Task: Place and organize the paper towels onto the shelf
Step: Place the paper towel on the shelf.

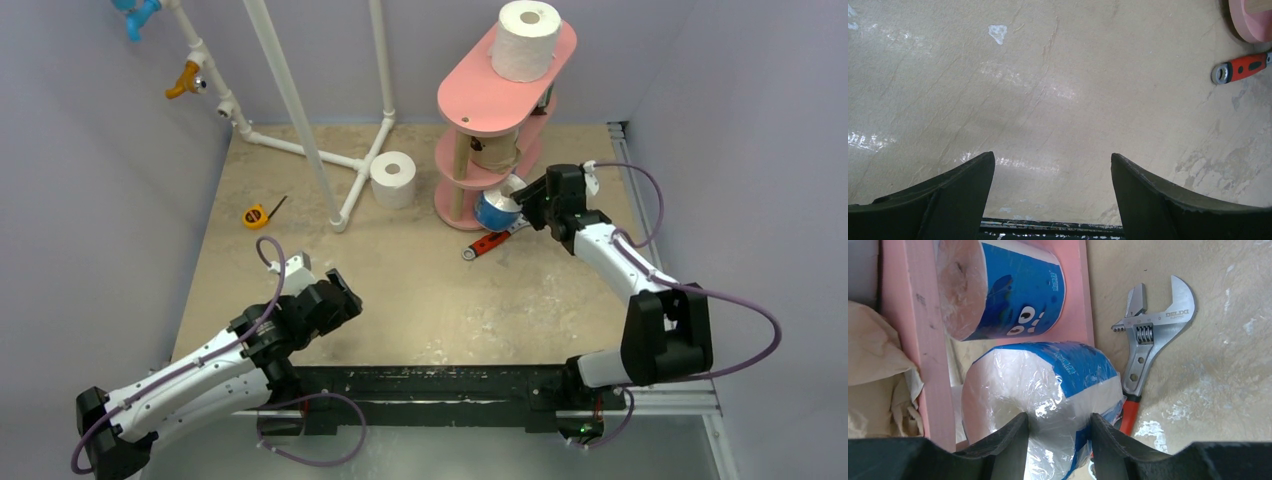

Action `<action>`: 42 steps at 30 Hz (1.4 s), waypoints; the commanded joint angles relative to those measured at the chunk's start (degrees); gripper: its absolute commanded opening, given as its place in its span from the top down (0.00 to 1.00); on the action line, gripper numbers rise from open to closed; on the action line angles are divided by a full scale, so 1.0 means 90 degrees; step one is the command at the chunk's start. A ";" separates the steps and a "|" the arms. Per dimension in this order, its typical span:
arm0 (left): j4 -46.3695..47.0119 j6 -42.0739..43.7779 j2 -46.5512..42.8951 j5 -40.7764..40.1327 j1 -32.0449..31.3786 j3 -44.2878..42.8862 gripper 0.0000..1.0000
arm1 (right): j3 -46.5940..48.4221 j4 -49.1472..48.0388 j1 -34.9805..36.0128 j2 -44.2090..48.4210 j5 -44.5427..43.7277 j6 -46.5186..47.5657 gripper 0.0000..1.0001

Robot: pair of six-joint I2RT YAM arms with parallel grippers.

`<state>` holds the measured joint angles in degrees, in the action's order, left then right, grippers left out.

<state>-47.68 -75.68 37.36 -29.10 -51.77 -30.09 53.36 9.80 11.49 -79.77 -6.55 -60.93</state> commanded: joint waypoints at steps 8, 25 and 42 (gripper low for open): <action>0.0165 0.0036 0.0129 0.0011 0.0020 -0.0008 0.15 | 0.0426 -0.1056 -0.0036 -0.0336 0.0056 -0.0512 0.74; 0.0371 0.0047 0.0527 0.0052 0.0018 -0.0085 0.15 | 0.0672 -0.1347 0.0035 -0.0721 0.0223 -0.0574 0.74; 0.0355 0.0104 0.0623 0.0014 0.0019 -0.0155 0.15 | 0.0673 -0.1396 0.0171 -0.0978 0.0289 -0.0609 0.66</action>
<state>-45.30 -75.66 43.64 -28.58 -51.77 -30.09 56.53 1.52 12.80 -89.01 -4.73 -65.14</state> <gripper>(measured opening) 0.853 0.425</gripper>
